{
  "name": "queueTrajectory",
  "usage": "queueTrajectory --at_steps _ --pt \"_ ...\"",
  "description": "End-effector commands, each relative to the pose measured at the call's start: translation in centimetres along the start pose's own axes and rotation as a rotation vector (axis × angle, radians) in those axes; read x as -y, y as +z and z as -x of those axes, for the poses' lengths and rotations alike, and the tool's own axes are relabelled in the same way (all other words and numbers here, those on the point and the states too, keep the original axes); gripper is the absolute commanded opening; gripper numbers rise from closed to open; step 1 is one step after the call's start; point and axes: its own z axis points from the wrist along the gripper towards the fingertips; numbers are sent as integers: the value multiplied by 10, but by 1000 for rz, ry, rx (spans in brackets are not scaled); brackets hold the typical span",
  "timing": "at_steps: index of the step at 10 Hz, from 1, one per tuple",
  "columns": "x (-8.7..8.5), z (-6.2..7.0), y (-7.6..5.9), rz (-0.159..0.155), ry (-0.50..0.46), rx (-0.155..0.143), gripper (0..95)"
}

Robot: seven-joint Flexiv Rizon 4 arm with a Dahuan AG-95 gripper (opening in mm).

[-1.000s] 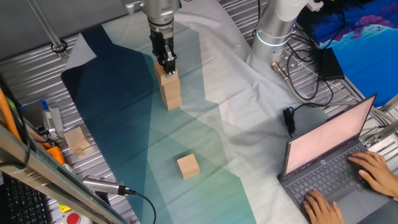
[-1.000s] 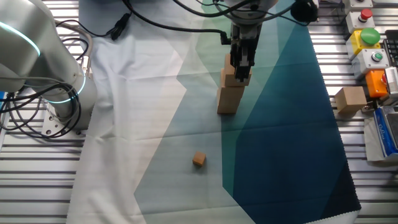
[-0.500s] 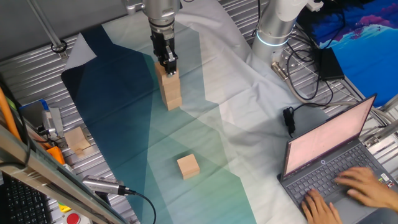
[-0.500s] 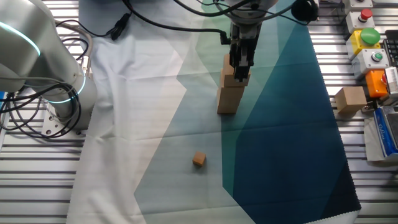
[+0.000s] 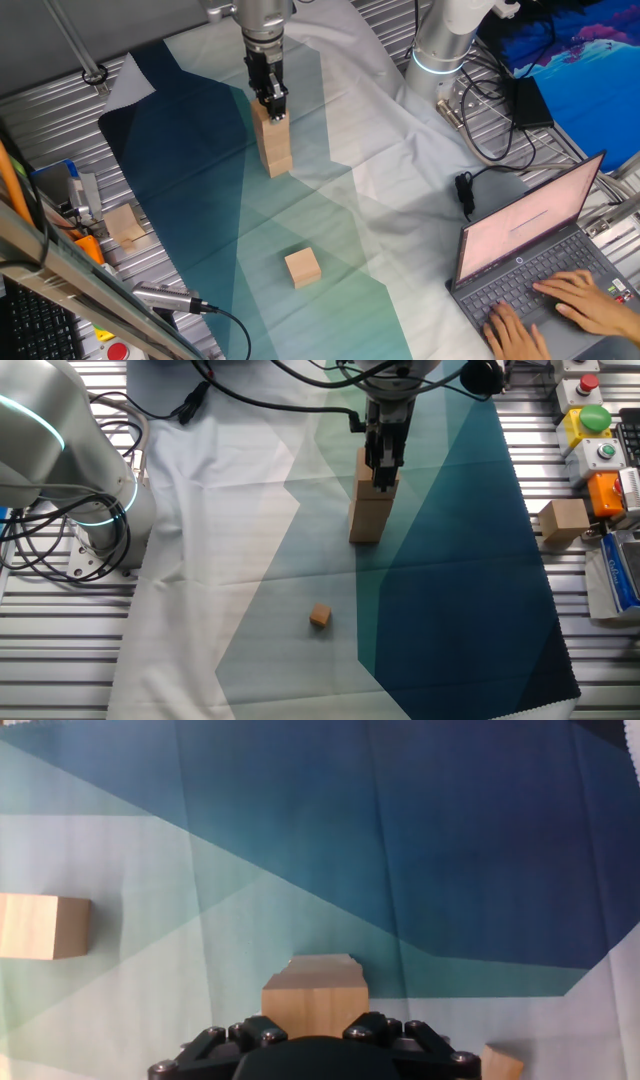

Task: Stack the blocks in a vertical line of five

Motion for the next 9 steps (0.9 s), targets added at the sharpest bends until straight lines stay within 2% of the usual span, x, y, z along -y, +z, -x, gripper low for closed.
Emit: queueTrajectory --at_steps 1,9 --pt "0 0 1 0 -2 2 0" --pt "0 -4 3 -1 -8 3 0"
